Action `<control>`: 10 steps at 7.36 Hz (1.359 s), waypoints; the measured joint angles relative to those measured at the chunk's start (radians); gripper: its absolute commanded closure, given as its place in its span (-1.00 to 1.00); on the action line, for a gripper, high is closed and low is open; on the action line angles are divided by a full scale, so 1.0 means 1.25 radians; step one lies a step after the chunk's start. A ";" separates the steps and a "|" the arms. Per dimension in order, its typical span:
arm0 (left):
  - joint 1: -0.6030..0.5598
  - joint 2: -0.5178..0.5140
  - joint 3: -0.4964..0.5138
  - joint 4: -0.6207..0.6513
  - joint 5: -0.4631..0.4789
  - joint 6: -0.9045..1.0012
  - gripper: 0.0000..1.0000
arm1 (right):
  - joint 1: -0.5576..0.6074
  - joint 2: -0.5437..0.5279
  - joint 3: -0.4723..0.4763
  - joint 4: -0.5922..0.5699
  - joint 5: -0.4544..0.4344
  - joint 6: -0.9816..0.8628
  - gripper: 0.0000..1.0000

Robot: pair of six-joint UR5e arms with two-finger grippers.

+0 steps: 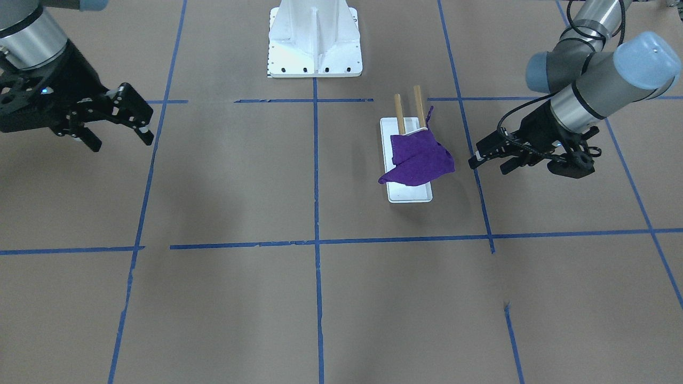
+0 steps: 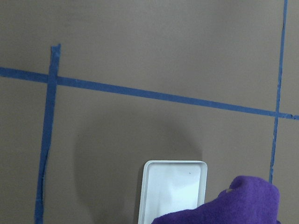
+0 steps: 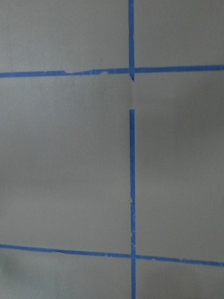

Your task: Hang towel on rack

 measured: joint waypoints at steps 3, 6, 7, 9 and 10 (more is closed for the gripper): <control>-0.142 0.078 0.028 0.012 0.000 0.362 -1.00 | 0.181 -0.097 -0.126 -0.006 0.069 -0.296 -1.00; -0.298 0.117 0.132 0.023 0.006 0.719 -1.00 | 0.358 -0.119 -0.339 -0.007 0.077 -0.621 -1.00; -0.334 0.118 0.157 0.065 0.019 0.815 -1.00 | 0.404 -0.120 -0.387 -0.007 0.078 -0.693 -1.00; -0.392 0.111 0.153 0.296 0.062 0.979 -1.00 | 0.451 -0.117 -0.485 -0.007 0.071 -0.804 -1.00; -0.418 0.104 0.121 0.441 0.068 1.014 -1.00 | 0.456 -0.114 -0.519 -0.005 0.067 -0.829 -1.00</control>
